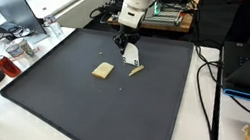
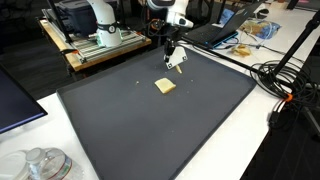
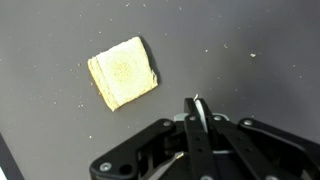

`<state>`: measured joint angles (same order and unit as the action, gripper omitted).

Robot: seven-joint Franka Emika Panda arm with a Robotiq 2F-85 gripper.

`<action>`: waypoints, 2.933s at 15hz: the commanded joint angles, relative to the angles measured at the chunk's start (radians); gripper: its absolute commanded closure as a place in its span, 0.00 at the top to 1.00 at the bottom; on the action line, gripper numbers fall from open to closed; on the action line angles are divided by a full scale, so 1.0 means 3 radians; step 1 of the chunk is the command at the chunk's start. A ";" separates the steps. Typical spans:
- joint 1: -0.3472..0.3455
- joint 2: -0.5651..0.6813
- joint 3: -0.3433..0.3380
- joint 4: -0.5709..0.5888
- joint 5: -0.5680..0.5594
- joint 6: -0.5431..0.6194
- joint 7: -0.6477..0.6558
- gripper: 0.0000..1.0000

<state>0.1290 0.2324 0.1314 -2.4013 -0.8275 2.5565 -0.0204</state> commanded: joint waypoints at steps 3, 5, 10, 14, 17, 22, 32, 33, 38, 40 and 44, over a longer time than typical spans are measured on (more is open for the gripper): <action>-0.0249 0.0056 0.0008 0.0324 0.0917 -0.0155 -0.1130 0.01; -0.0335 0.0090 0.0001 0.0485 0.1259 -0.0272 -0.1533 0.01; -0.0595 0.0270 0.0031 0.1002 0.2160 -0.0634 -0.2496 0.01; -0.0790 0.0458 0.0019 0.1440 0.2771 -0.0959 -0.3074 0.01; -0.0949 0.0612 0.0011 0.1681 0.3115 -0.1081 -0.3474 0.01; -0.1230 0.0898 0.0029 0.1942 0.3693 -0.1207 -0.4123 0.01; -0.1599 0.1009 0.0040 0.1723 0.4606 -0.1076 -0.4870 0.01; -0.1632 0.0976 0.0039 0.1668 0.4695 -0.1065 -0.4921 0.01; -0.1713 0.0819 -0.0034 0.1399 0.5153 -0.1000 -0.5210 0.01; -0.1689 0.0747 -0.0102 0.1277 0.5298 -0.0955 -0.5293 0.01; -0.1612 0.0548 -0.0227 0.0966 0.5493 -0.0882 -0.5424 0.01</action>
<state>-0.3767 0.4738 0.0913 -2.0092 0.7590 2.2574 -1.6001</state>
